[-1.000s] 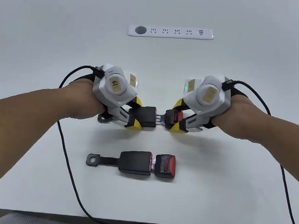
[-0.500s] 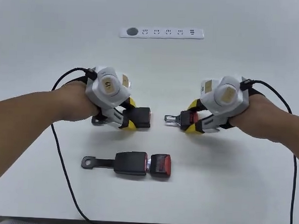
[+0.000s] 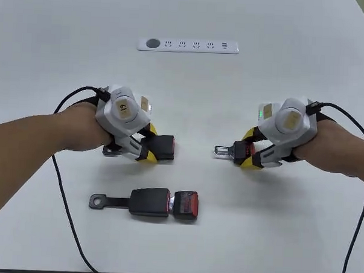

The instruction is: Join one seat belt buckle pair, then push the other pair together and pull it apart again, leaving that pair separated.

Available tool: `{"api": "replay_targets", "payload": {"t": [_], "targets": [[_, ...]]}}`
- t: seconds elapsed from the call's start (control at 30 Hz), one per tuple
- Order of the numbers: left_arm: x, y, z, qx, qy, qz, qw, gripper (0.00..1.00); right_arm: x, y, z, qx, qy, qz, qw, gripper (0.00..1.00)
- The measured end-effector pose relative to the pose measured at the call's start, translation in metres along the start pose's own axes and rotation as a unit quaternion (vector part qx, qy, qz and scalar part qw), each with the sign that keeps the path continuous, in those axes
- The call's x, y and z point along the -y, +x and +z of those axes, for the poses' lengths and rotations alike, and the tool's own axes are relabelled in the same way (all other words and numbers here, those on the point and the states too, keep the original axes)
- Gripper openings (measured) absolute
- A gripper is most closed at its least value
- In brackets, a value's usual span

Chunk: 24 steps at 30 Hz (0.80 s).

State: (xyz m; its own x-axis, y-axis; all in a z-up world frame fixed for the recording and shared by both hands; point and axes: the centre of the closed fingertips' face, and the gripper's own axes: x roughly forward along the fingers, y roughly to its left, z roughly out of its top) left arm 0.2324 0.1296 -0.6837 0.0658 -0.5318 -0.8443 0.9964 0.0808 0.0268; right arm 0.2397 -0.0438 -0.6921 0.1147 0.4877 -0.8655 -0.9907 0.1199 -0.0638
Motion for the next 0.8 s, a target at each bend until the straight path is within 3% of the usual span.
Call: {"api": "replay_targets", "payload": {"t": [0.23, 0.3, 0.43, 0.5, 0.6, 0.73, 0.8], "targets": [[0.000, -0.001, 0.002, -0.004, 0.006, 0.008, 0.9999, 0.35, -0.004, -0.003, -0.005, -0.009, 0.011, -0.001, 0.9999, 0.34], [-0.001, -0.001, 0.003, -0.011, 0.010, 0.013, 0.9998, 0.36, 0.001, -0.002, -0.007, -0.013, 0.019, -0.002, 0.9997, 0.35], [-0.010, -0.001, -0.002, -0.031, 0.012, 0.032, 0.9989, 0.42, 0.002, -0.005, -0.010, -0.020, 0.029, -0.025, 0.9991, 0.45], [-0.009, -0.003, -0.004, -0.034, 0.011, 0.040, 0.9986, 0.48, 0.003, -0.009, -0.009, -0.014, 0.034, -0.036, 0.9987, 0.45], [-0.011, -0.011, -0.005, -0.022, -0.005, 0.059, 0.9980, 0.50, 0.001, -0.017, -0.004, -0.002, 0.046, -0.058, 0.9973, 0.49], [-0.003, -0.024, -0.003, -0.001, -0.034, 0.077, 0.9964, 0.52, -0.007, -0.029, 0.010, 0.020, 0.069, -0.073, 0.9948, 0.49], [-0.004, -0.030, 0.000, 0.021, -0.039, 0.105, 0.9935, 0.56, -0.012, -0.032, 0.019, 0.041, 0.072, -0.079, 0.9934, 0.47]]}}
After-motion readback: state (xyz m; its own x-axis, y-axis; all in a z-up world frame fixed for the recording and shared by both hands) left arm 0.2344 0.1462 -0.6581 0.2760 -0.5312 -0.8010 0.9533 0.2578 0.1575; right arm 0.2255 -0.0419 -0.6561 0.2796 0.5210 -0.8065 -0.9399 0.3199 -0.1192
